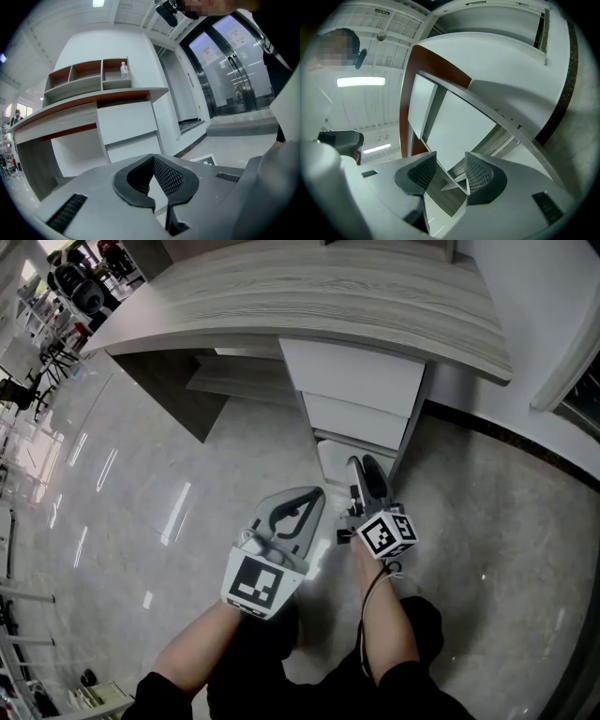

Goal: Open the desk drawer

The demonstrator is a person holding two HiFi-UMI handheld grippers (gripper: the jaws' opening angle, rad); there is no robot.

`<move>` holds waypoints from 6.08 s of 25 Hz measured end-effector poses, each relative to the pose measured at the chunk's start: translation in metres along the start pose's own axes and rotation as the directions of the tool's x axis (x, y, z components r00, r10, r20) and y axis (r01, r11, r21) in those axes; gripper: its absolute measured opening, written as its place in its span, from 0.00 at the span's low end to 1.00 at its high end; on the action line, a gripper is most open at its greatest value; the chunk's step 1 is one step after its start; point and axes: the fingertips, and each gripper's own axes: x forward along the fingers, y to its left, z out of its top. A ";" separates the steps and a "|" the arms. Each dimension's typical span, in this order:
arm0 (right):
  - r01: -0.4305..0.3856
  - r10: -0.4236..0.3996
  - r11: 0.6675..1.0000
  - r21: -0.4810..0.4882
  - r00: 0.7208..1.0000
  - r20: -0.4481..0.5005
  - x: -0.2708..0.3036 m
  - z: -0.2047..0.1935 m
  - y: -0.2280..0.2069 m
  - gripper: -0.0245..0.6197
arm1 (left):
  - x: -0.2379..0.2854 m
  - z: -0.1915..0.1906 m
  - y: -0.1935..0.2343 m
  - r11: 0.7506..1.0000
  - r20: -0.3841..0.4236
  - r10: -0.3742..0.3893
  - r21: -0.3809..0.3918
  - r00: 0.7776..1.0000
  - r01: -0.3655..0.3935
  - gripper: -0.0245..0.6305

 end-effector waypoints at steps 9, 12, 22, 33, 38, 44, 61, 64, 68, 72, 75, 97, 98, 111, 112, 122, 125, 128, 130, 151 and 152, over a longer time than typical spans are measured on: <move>0.039 -0.039 0.999 0.002 0.999 0.006 0.015 -0.002 -0.019 0.28 | 0.016 -0.002 -0.002 0.999 0.001 -0.037 -0.039 0.999 0.037 0.04; 0.038 -0.039 0.998 0.052 0.999 0.024 0.022 0.000 -0.024 0.30 | 0.020 -0.003 -0.001 0.998 0.001 -0.051 -0.043 0.999 0.051 0.04; 0.001 -0.015 0.990 0.143 0.995 0.098 0.035 0.004 -0.032 0.31 | 0.022 -0.009 0.009 0.997 -0.005 -0.058 -0.047 0.998 0.058 0.04; -0.015 -0.007 0.984 0.179 0.993 0.122 0.035 0.002 -0.043 0.17 | 0.020 -0.012 0.009 0.997 -0.021 -0.066 -0.040 0.998 0.065 0.04; -0.002 -0.017 0.987 0.160 0.993 0.116 0.031 0.004 -0.042 0.14 | 0.022 -0.010 0.004 0.997 -0.029 -0.075 -0.024 0.997 0.075 0.04; -0.010 -0.007 0.987 0.162 0.994 0.108 0.024 0.000 -0.037 0.12 | 0.021 -0.009 0.001 0.998 -0.034 -0.070 -0.012 0.997 0.069 0.04; -0.033 0.029 0.996 0.085 0.998 0.051 0.006 -0.011 -0.021 0.11 | 0.017 -0.019 0.011 0.996 -0.089 -0.051 0.064 0.995 0.057 0.04; -0.035 0.036 0.999 0.004 0.998 -0.058 -0.001 -0.030 -0.015 0.17 | 0.018 -0.015 0.013 0.986 -0.116 -0.079 0.138 0.990 0.095 0.04; -0.054 0.016 0.986 -0.159 0.973 -0.230 -0.024 -0.061 -0.001 0.17 | 0.029 -0.010 0.021 0.926 -0.199 -0.074 0.349 0.977 0.142 0.04; -0.127 0.055 0.969 -0.212 0.947 -0.316 -0.037 -0.079 0.020 0.16 | 0.051 -0.003 0.038 0.882 -0.303 -0.105 0.411 0.947 0.229 0.21; -0.180 0.087 0.949 -0.257 0.938 -0.336 -0.041 -0.077 0.038 0.16 | 0.066 -0.003 0.043 0.824 -0.364 -0.098 0.492 0.926 0.280 0.20; -0.204 0.049 0.886 -0.417 0.934 -0.353 -0.049 -0.053 0.046 0.14 | 0.122 -0.021 0.059 0.526 -0.630 -0.029 0.651 0.776 0.547 0.27; -0.201 0.048 0.887 -0.416 0.936 -0.349 -0.049 -0.051 0.046 0.14 | 0.123 -0.023 0.058 0.520 -0.636 -0.030 0.649 0.771 0.555 0.27; -0.191 0.048 0.892 -0.411 0.942 -0.334 -0.051 -0.045 0.047 0.13 | 0.130 -0.034 0.051 0.494 -0.640 -0.017 0.663 0.768 0.563 0.21; -0.193 0.050 0.892 -0.409 0.941 -0.333 -0.051 -0.045 0.048 0.12 | 0.129 -0.034 0.051 0.498 -0.641 -0.020 0.659 0.767 0.563 0.21; -0.210 0.068 0.891 -0.403 0.939 -0.338 -0.053 -0.048 0.056 0.12 | 0.108 -0.036 0.043 0.501 -0.642 -0.039 0.651 0.766 0.571 0.20; -0.215 0.071 0.890 -0.402 0.937 -0.343 -0.054 -0.049 0.058 0.12 | 0.099 -0.037 0.036 0.502 -0.643 -0.054 0.644 0.764 0.577 0.19; -0.220 0.074 0.889 -0.401 0.934 -0.349 -0.056 -0.050 0.061 0.11 | 0.091 -0.037 0.031 0.505 -0.638 -0.057 0.645 0.768 0.574 0.19; -0.222 0.076 0.891 -0.396 0.933 -0.351 -0.056 -0.051 0.063 0.11 | 0.087 -0.038 0.030 0.506 -0.634 -0.054 0.648 0.771 0.569 0.19; -0.264 0.092 0.889 -0.374 0.903 -0.419 -0.065 -0.078 0.068 0.11 | 0.048 -0.060 0.002 0.537 -0.609 -0.034 0.658 0.793 0.528 0.17; -0.267 0.092 0.888 -0.376 0.901 -0.424 -0.065 -0.080 0.068 0.11 | 0.047 -0.062 0.001 0.537 -0.606 -0.030 0.661 0.795 0.524 0.17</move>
